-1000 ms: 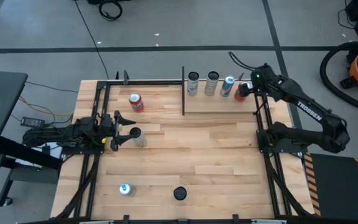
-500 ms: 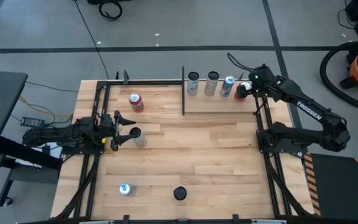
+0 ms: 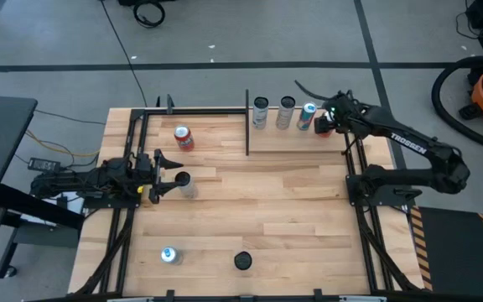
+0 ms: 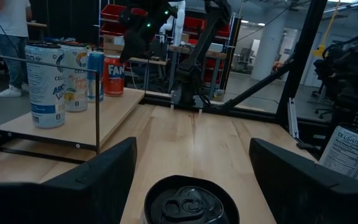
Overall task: Place canned beverage on shelf
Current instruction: Put the bottom red soda can on the shelf
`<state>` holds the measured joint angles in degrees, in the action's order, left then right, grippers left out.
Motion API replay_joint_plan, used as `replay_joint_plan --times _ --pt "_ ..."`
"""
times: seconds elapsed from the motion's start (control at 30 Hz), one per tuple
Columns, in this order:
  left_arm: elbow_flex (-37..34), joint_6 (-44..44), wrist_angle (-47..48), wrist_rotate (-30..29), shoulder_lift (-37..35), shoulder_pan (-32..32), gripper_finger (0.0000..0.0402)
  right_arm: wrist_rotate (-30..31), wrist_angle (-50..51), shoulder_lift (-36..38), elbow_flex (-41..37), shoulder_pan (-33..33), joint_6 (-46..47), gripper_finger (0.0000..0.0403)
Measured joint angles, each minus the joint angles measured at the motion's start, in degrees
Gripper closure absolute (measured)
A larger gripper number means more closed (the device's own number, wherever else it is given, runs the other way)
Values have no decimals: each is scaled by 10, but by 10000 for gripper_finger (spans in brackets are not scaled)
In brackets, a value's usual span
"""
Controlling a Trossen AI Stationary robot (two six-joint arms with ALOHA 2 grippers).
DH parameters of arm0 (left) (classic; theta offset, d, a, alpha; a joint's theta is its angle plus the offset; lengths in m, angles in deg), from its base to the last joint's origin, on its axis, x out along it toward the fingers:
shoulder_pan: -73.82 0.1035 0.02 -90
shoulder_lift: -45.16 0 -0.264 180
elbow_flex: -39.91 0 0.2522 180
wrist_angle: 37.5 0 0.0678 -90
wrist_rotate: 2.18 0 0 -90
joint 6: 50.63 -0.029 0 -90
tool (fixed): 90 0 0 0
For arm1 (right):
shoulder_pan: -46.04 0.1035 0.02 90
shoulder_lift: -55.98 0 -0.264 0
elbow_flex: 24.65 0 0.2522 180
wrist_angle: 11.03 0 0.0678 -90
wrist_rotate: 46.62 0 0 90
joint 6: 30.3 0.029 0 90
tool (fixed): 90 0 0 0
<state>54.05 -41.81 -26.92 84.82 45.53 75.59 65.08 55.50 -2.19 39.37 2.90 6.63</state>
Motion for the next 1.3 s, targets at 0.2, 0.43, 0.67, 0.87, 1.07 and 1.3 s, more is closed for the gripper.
replay_joint_plan --times 0.2,0.43,0.67,0.87,1.07,1.3 --pt "0 0 0 0 0 0 88 26 -2 -26 0 0 8 56" --pt "0 0 0 0 0 0 88 56 15 -34 0 -2 10 56" --pt "0 0 0 0 0 0 88 72 22 -33 0 -2 2 56" --pt "0 0 0 0 0 0 88 39 52 -33 0 5 13 56" --pt "0 -3 0 0 0 0 88 38 85 -33 0 19 24 56" --pt "0 -3 0 0 0 0 88 42 82 -33 0 22 23 56"
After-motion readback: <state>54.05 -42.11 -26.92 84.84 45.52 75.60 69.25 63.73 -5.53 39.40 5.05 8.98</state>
